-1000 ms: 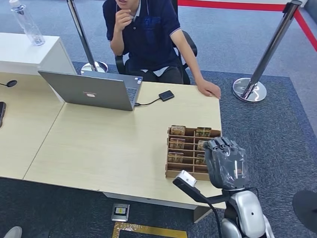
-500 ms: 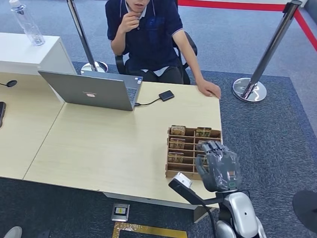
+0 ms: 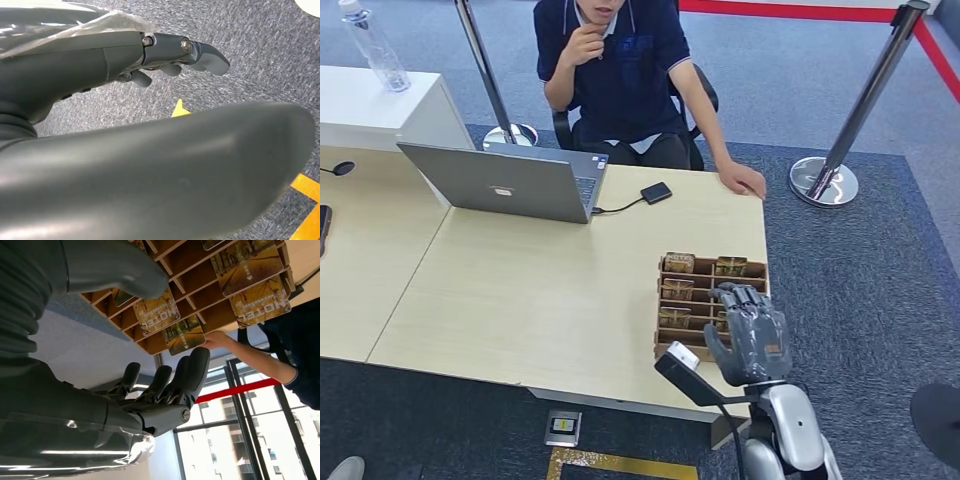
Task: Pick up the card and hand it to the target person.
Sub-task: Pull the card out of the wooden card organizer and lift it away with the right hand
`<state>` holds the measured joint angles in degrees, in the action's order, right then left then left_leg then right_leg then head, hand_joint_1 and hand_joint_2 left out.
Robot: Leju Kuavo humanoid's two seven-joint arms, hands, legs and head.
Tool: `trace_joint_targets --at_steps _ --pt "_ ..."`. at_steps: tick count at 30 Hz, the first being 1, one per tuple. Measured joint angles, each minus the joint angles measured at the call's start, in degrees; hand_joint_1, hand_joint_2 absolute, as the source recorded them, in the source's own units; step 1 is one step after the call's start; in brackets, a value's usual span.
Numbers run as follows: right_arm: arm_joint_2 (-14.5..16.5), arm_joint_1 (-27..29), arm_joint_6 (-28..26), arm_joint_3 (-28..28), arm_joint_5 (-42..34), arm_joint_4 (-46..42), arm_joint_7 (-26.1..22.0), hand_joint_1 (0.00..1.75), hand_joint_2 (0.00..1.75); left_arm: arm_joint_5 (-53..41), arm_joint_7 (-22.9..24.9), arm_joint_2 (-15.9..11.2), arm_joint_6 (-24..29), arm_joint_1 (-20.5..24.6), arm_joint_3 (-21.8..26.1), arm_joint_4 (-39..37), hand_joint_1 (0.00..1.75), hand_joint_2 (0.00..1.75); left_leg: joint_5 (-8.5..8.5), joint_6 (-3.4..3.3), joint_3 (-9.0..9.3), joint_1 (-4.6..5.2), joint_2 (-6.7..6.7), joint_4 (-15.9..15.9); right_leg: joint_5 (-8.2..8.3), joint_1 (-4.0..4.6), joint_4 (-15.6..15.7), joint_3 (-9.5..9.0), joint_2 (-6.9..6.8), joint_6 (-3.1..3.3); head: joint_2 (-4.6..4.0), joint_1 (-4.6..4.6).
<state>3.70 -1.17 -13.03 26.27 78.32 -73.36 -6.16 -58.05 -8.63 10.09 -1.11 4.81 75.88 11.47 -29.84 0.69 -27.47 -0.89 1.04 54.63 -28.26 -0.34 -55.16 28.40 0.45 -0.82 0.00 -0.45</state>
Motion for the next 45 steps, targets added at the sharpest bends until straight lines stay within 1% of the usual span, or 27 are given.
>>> trace_joint_targets --at_steps 5,11,17,24,29,35,41,45 --pt "0.86 -1.79 -0.26 -0.94 -0.15 3.54 -0.07 0.70 1.75 -0.27 0.07 -0.02 -0.01 0.02 -0.01 0.00 0.00 0.00 0.00 0.00 0.01 0.00 0.00 0.00 0.00 0.00 -0.01 0.00 0.00 0.00 0.00 0.01" --pt "1.79 -3.83 -1.24 -2.26 -0.30 7.99 -0.10 0.69 1.75 -0.52 0.09 -0.02 -0.01 0.05 -0.01 0.00 0.00 0.00 0.00 0.00 0.00 0.00 0.00 0.00 0.00 0.00 -0.01 0.00 0.00 0.00 0.00 0.00" --pt "2.07 -4.81 -2.15 -3.47 0.02 10.99 -0.20 0.86 1.75 -0.53 0.09 -0.04 0.04 0.05 -0.01 0.00 0.00 0.00 0.00 0.00 -0.01 0.00 0.00 0.00 0.00 0.00 0.00 0.01 0.00 0.00 0.00 0.00" --pt "1.86 -4.62 -2.24 -5.15 0.07 12.40 0.03 0.74 1.75 -0.56 0.37 -0.04 0.03 0.04 -0.01 0.00 0.00 0.00 0.00 0.00 -0.01 0.00 0.00 0.00 0.00 0.00 0.00 0.03 0.00 0.00 0.00 0.00" --pt "1.52 -3.37 -2.21 -6.40 0.32 12.22 0.34 0.76 1.75 -0.61 0.37 -0.04 -0.08 0.04 -0.01 0.00 0.00 0.00 0.00 0.00 -0.01 0.00 0.00 0.00 0.00 0.00 0.00 0.03 0.00 0.00 0.00 -0.01" --pt "1.26 -2.79 -2.11 -7.24 0.52 12.16 0.50 0.84 1.75 -0.65 0.36 -0.10 -0.12 0.05 -0.01 0.00 0.00 0.00 0.00 0.00 -0.02 0.00 0.00 0.00 0.00 0.00 0.00 0.04 0.00 0.00 0.00 -0.01" --pt "1.33 -2.87 -1.99 -7.44 0.71 12.26 0.31 0.86 1.75 -0.47 0.37 -0.21 -0.16 0.06 -0.01 0.00 0.00 0.00 0.00 0.00 -0.02 0.00 0.00 0.00 0.00 0.00 -0.01 0.03 0.00 0.00 0.00 -0.01" --pt "1.46 -3.21 -2.01 -7.47 0.66 12.62 -0.22 0.83 1.75 -0.29 0.37 -0.21 -0.16 0.06 -0.01 0.00 0.00 0.00 0.00 0.00 -0.02 0.00 0.00 0.00 0.00 0.00 -0.01 0.03 0.00 0.00 0.00 0.00"
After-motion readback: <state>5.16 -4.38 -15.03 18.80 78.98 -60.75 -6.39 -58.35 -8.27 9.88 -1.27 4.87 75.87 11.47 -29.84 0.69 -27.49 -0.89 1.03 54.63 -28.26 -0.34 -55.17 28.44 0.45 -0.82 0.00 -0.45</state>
